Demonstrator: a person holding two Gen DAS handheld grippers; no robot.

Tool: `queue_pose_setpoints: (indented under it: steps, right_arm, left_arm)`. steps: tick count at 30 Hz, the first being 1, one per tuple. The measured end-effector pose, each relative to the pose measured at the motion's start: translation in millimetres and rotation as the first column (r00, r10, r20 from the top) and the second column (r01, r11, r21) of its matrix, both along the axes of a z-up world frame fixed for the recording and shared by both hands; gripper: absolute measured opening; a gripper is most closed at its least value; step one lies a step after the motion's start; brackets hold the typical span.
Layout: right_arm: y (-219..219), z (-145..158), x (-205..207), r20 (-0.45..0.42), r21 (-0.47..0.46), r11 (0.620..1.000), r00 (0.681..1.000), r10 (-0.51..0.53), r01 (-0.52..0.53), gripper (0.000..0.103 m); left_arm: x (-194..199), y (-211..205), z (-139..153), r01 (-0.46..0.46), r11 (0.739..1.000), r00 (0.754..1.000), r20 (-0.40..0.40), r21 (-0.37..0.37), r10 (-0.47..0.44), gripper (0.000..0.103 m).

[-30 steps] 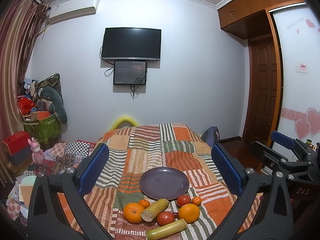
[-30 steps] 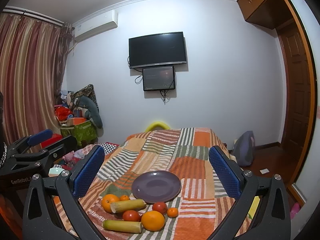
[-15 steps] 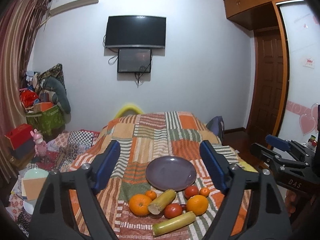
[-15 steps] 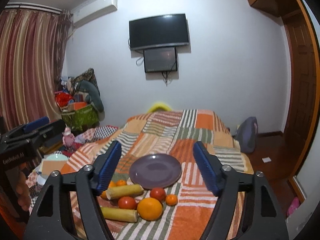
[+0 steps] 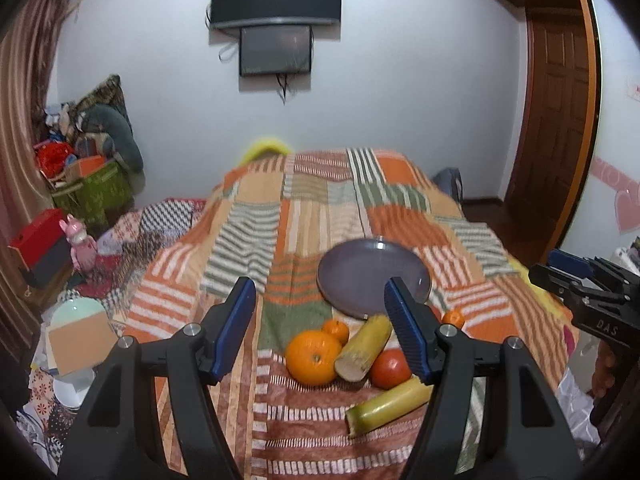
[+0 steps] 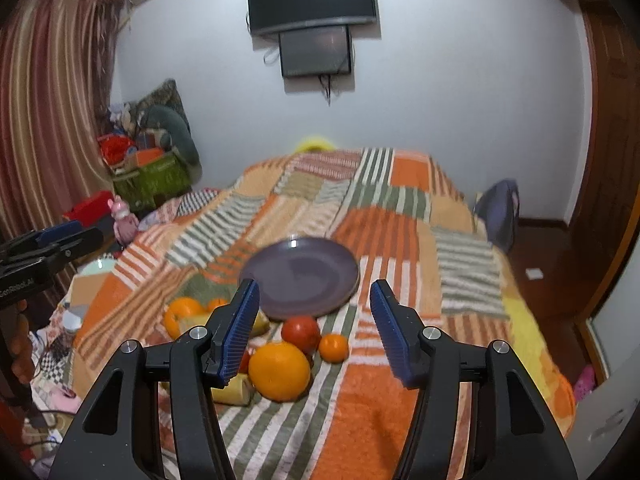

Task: Organize fruits
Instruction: 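Lower the left tool toward the large orange while the right tool approaches another orange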

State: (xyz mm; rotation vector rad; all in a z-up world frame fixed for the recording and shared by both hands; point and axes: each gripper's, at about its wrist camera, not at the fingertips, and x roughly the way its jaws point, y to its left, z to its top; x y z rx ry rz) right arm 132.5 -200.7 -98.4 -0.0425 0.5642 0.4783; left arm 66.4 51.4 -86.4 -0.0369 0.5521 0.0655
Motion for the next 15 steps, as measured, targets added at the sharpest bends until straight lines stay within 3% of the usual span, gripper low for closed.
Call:
queue_pose_setpoints:
  steps: [4,9,11,15]
  right_arm:
    - [4,-21,14,-0.102,-0.017,1.000,0.995,0.013,-0.015,0.054]
    - [11,-38,21,-0.167,-0.033,0.999,0.986,0.016,-0.022,0.054]
    - [14,-44,24,-0.196,-0.044,0.999,0.981,0.018,-0.027,0.054]
    - [20,-55,32,-0.242,-0.046,0.998,0.970,0.027,-0.039,0.054]
  left_arm:
    - [15,10,-23,0.005,1.000,0.997,-0.077,-0.006,-0.006,0.067]
    - [33,23,-54,0.012,0.999,0.982,-0.187,-0.037,-0.019,0.068]
    - [41,31,-68,0.002,0.999,0.974,-0.227,-0.047,-0.012,0.076]
    - [49,42,-89,-0.015,0.999,0.961,-0.276,-0.051,0.001,0.077]
